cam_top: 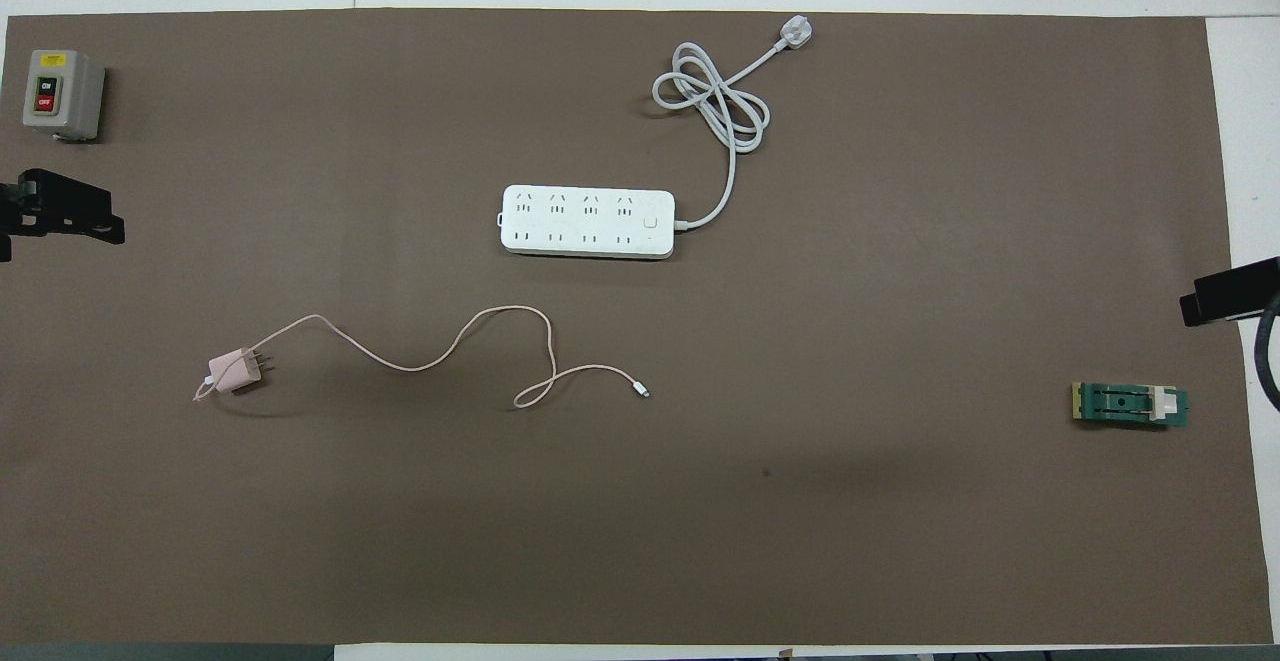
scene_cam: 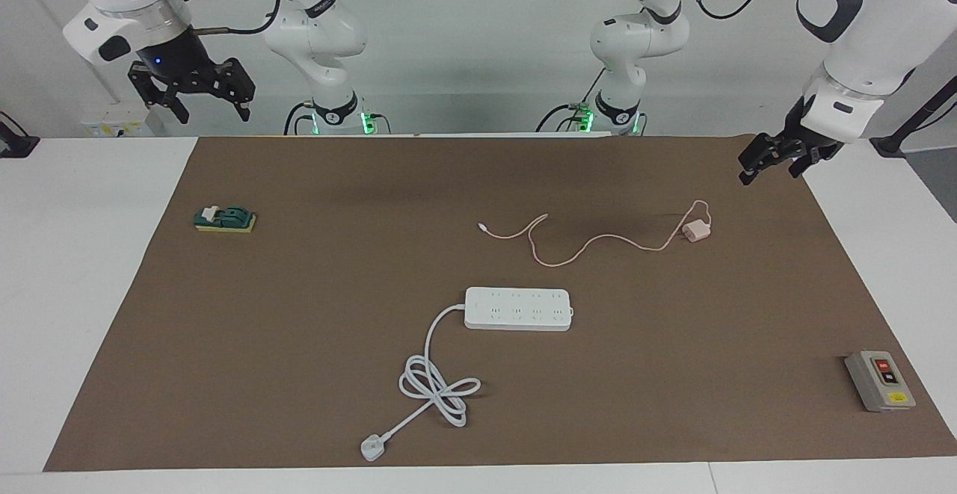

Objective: Unplug charger and place it aside

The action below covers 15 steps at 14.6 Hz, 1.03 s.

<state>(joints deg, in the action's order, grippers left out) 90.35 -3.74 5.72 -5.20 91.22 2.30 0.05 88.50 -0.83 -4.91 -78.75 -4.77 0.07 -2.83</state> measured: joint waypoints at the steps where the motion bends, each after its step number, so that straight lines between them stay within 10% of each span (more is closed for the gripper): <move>1: 0.00 -1.00 0.00 -0.11 -0.03 0.00 0.02 0.00 | 0.00 0.00 0.00 0.00 -1.00 0.00 0.00 0.00; 15: 0.05 -1.00 -0.32 -3.79 0.81 -3.21 -0.20 -0.01 | 0.11 0.00 0.00 0.00 -1.00 0.00 -0.03 -0.02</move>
